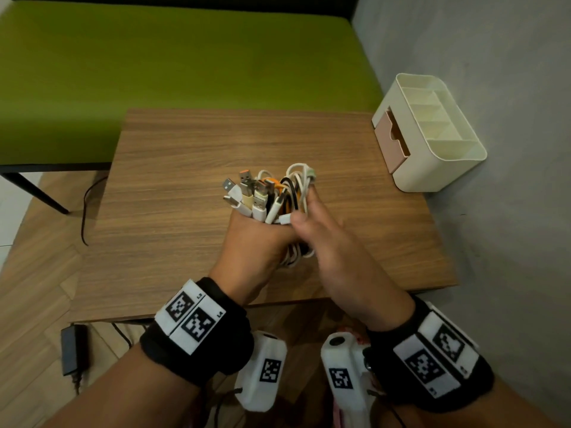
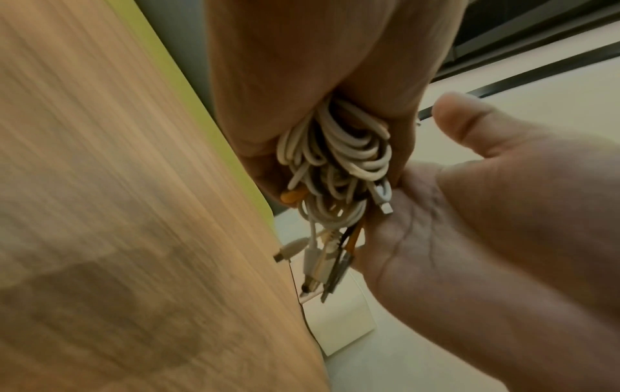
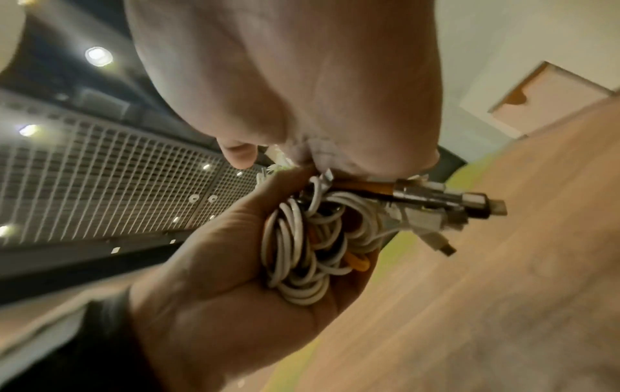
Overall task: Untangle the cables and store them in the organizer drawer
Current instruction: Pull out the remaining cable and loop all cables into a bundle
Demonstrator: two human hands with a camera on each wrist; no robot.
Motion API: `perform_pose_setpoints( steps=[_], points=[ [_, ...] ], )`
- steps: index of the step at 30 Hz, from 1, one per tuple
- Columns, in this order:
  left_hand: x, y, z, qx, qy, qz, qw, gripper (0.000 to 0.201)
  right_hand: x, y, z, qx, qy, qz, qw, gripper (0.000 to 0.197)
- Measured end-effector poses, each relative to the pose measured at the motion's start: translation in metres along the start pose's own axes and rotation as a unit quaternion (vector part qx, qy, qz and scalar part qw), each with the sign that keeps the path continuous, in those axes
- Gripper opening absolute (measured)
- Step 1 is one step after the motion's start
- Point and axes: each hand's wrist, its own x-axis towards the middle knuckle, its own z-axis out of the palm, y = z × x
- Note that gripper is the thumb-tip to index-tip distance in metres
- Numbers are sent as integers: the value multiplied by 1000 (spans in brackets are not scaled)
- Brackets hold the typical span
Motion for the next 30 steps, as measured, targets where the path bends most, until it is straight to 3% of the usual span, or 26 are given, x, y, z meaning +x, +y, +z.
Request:
perform_pose_setpoints(
  steps=[2,5,8,12,18,25,30],
  points=[
    [1,-4,-1,-27,14,-5,1000,17,1,2,-1,-77,1,5,997,54],
    [3,-2,2,-62,18,-2,998,25,3,4,-5,-74,19,-14,997,61],
    [9,5,3,-67,24,0,997,29,1,5,-15,24,77,-36,996,42],
    [12,5,-2,-93,49,-34,994,20,1,12,-31,-4,150,-60,987,25],
    [4,5,1,-84,-20,-49,995,40,3,13,-33,32,176,-82,980,16],
    [0,4,7,-40,-54,-27,997,35,8,19,-35,132,189,-84,969,21],
    [-4,2,7,-39,-64,-46,996,34,13,27,-36,184,152,-63,969,10]
  ],
)
